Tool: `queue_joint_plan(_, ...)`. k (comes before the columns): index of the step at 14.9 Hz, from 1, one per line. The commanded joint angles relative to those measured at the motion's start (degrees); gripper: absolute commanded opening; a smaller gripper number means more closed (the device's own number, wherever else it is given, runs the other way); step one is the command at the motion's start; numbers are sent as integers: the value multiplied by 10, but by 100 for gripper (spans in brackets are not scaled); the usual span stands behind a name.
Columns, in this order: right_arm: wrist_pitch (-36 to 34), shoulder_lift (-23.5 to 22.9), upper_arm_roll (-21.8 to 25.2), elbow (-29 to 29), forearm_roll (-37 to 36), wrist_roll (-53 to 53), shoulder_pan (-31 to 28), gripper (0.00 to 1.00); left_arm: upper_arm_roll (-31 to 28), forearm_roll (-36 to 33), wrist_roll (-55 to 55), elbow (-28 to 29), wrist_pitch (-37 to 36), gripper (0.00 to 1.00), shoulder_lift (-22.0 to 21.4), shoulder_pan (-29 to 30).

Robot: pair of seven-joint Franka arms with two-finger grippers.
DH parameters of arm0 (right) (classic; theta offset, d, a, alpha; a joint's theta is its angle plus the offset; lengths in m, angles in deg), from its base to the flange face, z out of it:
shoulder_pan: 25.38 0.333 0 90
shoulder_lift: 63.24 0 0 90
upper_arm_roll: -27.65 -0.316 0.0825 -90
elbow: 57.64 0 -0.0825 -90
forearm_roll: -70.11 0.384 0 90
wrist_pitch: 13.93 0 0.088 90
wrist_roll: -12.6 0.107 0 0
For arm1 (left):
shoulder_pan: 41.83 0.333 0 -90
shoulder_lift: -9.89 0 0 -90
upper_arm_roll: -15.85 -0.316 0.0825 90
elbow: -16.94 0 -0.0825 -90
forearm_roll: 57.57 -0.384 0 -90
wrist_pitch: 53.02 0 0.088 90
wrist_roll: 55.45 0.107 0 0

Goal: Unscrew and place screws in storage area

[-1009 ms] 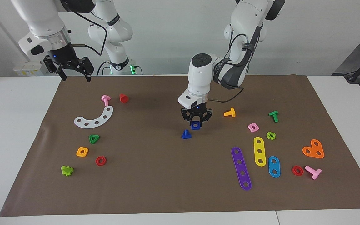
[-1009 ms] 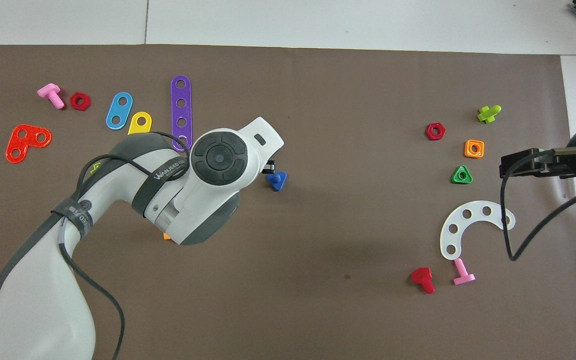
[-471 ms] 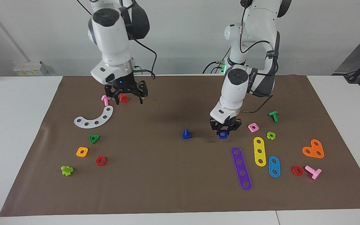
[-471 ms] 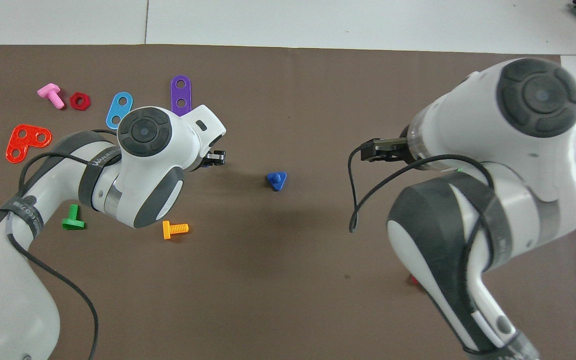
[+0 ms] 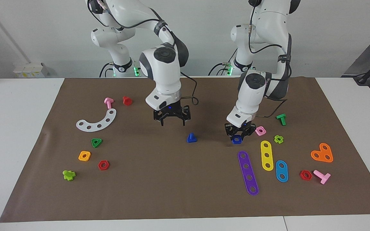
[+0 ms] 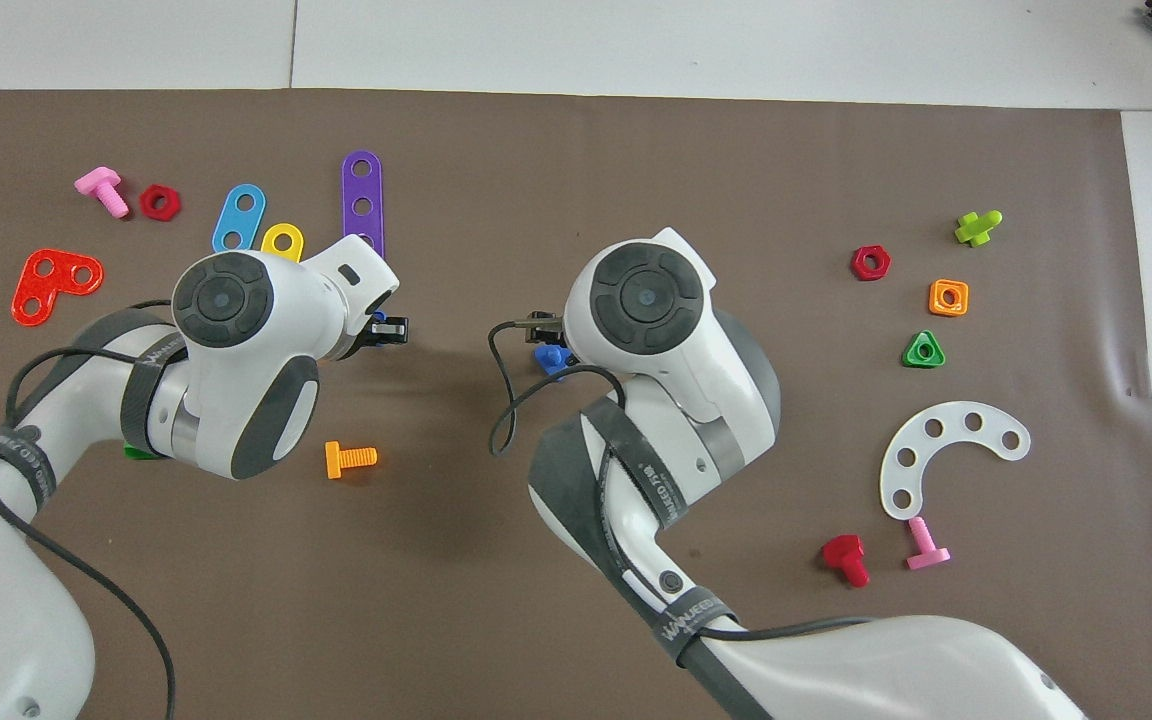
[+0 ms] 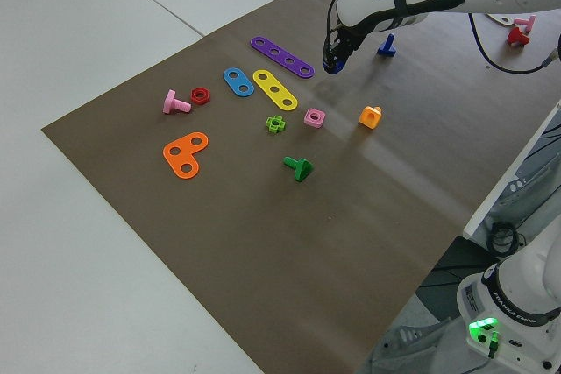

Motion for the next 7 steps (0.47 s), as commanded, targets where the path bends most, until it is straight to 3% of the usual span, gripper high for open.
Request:
queue_joint_plan(1, 14, -68, 2, 60, -14, 32, 27, 100, -5, 38, 52, 38, 19, 38, -26, 15)
queue_joint_plan(3, 49, -70, 2, 45, -18, 27, 28, 100, -10, 44, 59, 50, 23, 38, -27, 15)
queue_joint_plan(5, 59, -79, 3, 38, -19, 25, 29, 90, -11, 44, 66, 60, 29, 38, -29, 15)
queue_joint_plan(7, 60, -82, 3, 34, -22, 19, 28, 79, -11, 44, 67, 79, 49, 45, -32, 18)
